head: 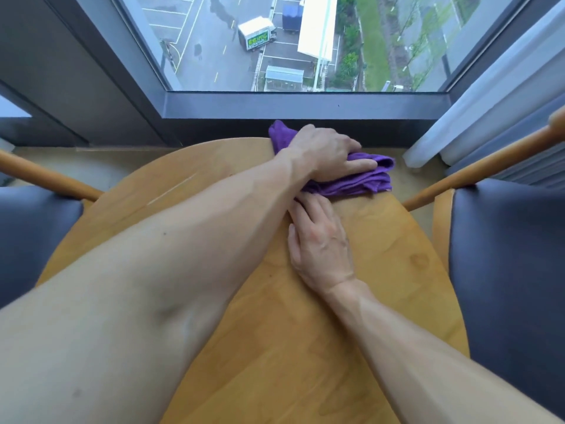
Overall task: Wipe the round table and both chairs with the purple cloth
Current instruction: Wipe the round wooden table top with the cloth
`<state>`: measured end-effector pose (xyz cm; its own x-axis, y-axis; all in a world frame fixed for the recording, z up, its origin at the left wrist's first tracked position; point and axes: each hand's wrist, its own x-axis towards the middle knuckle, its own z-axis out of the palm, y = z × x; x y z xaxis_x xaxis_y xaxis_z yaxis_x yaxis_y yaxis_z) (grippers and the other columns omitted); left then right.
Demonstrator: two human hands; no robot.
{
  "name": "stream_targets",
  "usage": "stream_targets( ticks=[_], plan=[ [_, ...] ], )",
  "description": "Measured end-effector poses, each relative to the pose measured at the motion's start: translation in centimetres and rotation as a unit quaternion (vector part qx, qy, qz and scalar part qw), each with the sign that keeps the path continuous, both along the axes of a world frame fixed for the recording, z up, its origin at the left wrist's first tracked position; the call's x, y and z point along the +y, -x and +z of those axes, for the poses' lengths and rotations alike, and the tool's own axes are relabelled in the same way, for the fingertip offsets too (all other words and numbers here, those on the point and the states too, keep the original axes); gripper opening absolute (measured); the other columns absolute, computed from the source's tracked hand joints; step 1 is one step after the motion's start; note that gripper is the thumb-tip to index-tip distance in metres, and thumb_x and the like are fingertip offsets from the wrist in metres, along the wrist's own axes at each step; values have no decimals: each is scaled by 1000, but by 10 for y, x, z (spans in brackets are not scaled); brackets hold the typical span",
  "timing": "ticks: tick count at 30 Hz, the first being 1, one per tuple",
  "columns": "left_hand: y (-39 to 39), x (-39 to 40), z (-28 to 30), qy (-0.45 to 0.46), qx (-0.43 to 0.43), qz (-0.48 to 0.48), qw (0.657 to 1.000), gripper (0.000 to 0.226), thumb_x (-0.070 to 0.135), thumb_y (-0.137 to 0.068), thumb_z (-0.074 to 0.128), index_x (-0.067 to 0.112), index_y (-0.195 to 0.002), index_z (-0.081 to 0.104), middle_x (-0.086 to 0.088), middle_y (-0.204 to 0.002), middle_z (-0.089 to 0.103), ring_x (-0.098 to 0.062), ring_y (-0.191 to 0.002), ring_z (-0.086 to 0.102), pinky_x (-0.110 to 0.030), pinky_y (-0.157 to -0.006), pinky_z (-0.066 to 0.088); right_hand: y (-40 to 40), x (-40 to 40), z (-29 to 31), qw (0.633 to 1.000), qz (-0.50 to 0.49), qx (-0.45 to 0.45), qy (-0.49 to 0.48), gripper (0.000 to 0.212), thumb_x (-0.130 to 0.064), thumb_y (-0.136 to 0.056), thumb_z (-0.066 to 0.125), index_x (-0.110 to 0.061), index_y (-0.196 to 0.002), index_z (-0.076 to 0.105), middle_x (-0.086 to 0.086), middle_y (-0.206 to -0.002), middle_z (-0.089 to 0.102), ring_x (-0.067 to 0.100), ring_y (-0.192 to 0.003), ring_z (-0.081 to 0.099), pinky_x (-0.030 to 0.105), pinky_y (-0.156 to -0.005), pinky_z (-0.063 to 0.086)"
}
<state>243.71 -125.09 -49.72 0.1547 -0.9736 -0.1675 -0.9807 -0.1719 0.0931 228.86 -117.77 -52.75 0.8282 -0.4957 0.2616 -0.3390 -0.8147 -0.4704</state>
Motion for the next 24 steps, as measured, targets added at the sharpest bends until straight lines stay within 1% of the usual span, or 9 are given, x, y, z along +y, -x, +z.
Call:
stream_targets(
  ticks=[2, 3, 7, 10, 13, 15, 17, 20, 24],
  plan=[
    [-14, 11, -3, 27, 6, 26, 999, 50, 72, -96, 26, 32, -96, 57, 0, -111, 69, -24, -111, 61, -41, -88, 39, 1, 0, 1, 1000, 3, -3, 3, 40, -4, -84, 59, -4, -124, 63, 12, -124, 60, 31, -117, 51, 38, -106, 40],
    [-23, 19, -4, 37, 6, 53, 998, 51, 69, -97, 27, 30, -100, 59, -1, -113, 68, -24, -113, 60, -41, -90, 39, 1, 0, 1, 1000, 3, -4, 2, 41, -5, -85, 59, -5, -125, 63, 12, -127, 60, 30, -119, 51, 38, -108, 40],
    [-66, 80, -10, 53, -26, 189, 980, 52, 62, -99, 27, 31, -128, 57, -6, -124, 61, -29, -120, 53, -43, -97, 37, 0, -2, -3, 1000, 13, -4, -7, 39, -5, -86, 57, -6, -124, 64, 11, -131, 60, 31, -122, 53, 42, -108, 41],
    [-83, 154, -12, 101, -27, 258, 960, 62, 59, -93, 21, 30, -138, 53, -4, -134, 57, -31, -124, 50, -45, -103, 37, 0, -4, -3, 1000, 16, -7, -12, 37, -3, -87, 54, -5, -123, 65, 10, -130, 60, 31, -121, 54, 40, -108, 41],
    [-68, 212, -13, 100, -14, 326, 940, 57, 51, -94, 31, 28, -143, 52, -6, -154, 42, -30, -142, 36, -48, -120, 22, -2, -6, 0, 999, 10, -11, -32, 35, -5, -91, 48, -4, -121, 66, 10, -128, 63, 30, -118, 54, 37, -107, 41],
    [-36, 228, -13, 79, -11, 368, 927, 58, 50, -93, 34, 29, -144, 51, -7, -159, 36, -29, -147, 28, -48, -123, 14, -3, -7, 5, 998, 2, -4, -58, 36, -7, -92, 45, -5, -123, 64, 10, -126, 64, 31, -116, 56, 34, -106, 39],
    [6, 229, -13, 78, -16, 399, 914, 59, 53, -90, 36, 30, -142, 53, -9, -157, 38, -31, -146, 30, -52, -122, 15, -5, -6, 13, 995, -12, 9, -95, 40, -12, -92, 44, -8, -128, 61, 8, -125, 64, 29, -116, 56, 30, -103, 37],
    [73, 217, -16, 94, -17, 372, 923, 60, 55, -88, 40, 28, -140, 55, -15, -154, 41, -37, -144, 34, -60, -118, 21, -10, -5, 26, 989, -45, 35, -138, 43, -26, -93, 42, -14, -130, 59, 5, -125, 65, 26, -116, 56, 34, -98, 41],
    [139, 222, -15, 70, -26, 266, 961, 62, 56, -90, 37, 30, -145, 48, -14, -159, 35, -35, -149, 25, -61, -118, 18, -10, 2, 32, 993, -11, 96, -65, 44, -32, -90, 46, -11, -127, 60, 8, -126, 61, 30, -118, 53, 39, -98, 43]
  ],
)
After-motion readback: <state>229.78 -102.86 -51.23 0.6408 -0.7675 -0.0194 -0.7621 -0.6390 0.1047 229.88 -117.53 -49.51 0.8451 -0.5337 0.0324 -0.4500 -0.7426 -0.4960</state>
